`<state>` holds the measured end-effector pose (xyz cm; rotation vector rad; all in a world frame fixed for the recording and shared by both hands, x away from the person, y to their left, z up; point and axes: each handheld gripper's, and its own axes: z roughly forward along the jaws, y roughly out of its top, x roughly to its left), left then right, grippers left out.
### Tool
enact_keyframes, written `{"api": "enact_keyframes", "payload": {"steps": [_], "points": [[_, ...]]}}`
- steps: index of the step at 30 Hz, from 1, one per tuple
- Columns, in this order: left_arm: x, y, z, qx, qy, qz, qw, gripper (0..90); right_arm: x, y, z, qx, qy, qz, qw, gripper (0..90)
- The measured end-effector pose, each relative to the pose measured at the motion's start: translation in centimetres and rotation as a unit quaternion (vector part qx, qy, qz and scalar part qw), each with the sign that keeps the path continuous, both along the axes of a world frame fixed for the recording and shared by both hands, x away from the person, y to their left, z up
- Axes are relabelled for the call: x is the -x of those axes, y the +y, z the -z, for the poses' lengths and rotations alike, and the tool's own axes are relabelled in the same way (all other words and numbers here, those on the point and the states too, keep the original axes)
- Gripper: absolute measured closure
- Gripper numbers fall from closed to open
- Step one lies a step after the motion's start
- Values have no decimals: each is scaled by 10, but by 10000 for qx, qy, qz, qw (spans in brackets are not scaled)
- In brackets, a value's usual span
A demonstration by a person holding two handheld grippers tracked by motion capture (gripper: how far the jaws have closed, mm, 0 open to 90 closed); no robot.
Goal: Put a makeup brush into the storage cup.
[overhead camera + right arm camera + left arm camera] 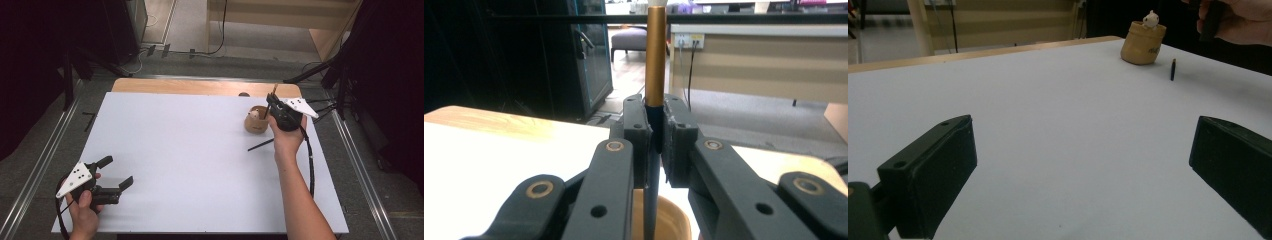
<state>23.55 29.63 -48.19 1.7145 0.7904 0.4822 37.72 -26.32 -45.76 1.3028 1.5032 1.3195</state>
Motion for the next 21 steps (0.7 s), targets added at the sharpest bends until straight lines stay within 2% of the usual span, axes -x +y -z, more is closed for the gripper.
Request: {"api": "enact_keyframes", "payload": {"steps": [10, 16, 19, 21], "points": [[0, 0, 1, 17, 15, -12, 10000, 0, 0, -1, 16, -44, 205, 70, 9998, 843], [0, -1, 1, 13, 24, -8, 10000, 0, 0, -2, 20, 19, 284, 54, 9996, 839], [0, -1, 1, 19, 17, -23, 10000, 0, 1, -2, 22, -93, 370, 36, 9993, 800], [1, 0, 1, 3, 13, -31, 10000, 0, 1, -3, 21, -391, 478, -29, 9981, 711]]}}
